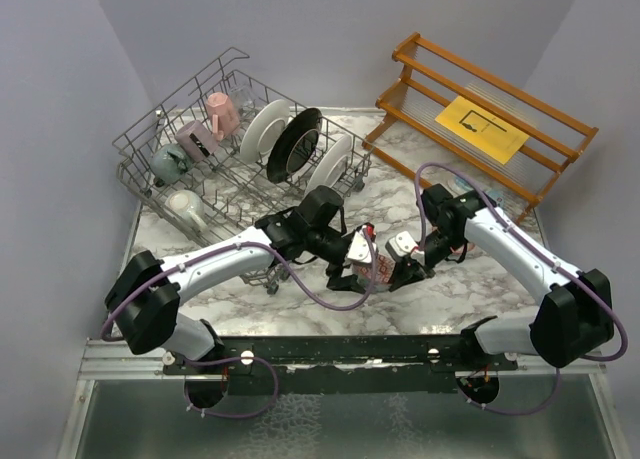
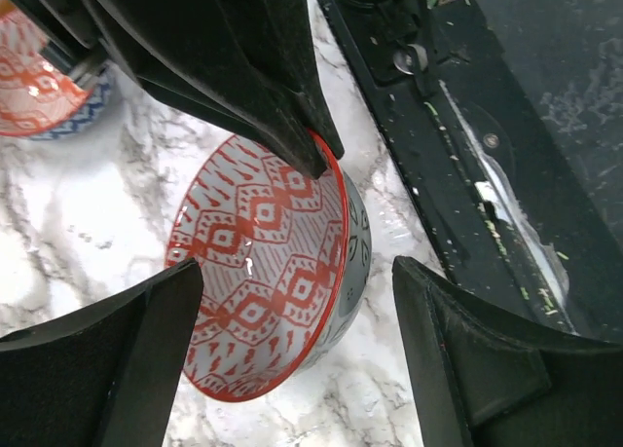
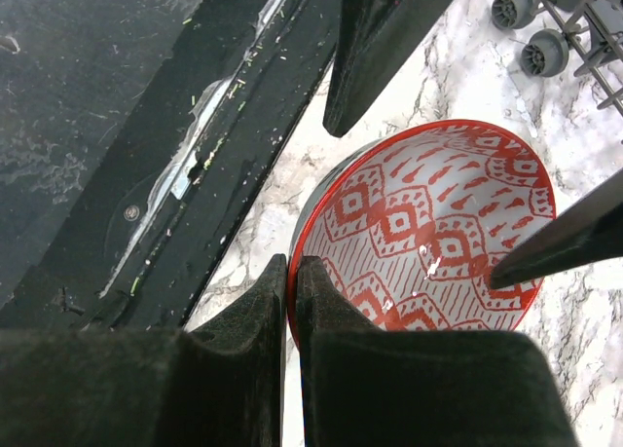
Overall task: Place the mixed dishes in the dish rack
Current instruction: Pick up the bowl from the center of the board.
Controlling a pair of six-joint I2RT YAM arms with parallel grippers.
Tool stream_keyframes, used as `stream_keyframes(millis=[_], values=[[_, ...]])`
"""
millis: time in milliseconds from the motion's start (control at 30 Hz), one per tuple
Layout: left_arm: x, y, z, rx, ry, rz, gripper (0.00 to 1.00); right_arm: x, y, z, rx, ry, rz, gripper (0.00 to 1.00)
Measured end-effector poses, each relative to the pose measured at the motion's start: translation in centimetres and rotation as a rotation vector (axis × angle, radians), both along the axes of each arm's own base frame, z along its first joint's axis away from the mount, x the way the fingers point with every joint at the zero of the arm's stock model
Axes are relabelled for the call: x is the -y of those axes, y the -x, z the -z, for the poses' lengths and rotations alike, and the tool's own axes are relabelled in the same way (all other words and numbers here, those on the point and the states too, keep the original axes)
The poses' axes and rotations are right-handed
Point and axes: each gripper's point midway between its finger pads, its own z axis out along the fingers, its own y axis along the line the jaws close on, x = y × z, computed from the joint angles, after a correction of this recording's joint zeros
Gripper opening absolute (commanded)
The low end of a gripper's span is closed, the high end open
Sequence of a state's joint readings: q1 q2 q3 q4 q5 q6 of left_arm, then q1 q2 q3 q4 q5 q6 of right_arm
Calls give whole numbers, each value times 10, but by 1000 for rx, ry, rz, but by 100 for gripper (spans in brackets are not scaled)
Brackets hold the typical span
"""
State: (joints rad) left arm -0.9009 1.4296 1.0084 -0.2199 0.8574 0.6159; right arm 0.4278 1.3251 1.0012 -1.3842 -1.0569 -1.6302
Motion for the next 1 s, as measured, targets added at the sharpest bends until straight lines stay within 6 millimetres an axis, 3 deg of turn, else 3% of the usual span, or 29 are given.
stream_keyframes(millis=[133,167,500,867,1000], values=[[-2,8,10,-60,-37,30,48,-2,3,0,8,2,-22,1],[-2,11,10,-70,-35,42,46,-2,4,1,9,2,-27,1],[-7,22,23,-152,-80,78,43,-5,6,1,20,8,-48,1],[-13,44,27,-231,-105,154,0,-9,3,0,39,-11,-65,1],[-15,49,28,-249,-111,167,0,-12,2,-3,40,-22,-64,3]])
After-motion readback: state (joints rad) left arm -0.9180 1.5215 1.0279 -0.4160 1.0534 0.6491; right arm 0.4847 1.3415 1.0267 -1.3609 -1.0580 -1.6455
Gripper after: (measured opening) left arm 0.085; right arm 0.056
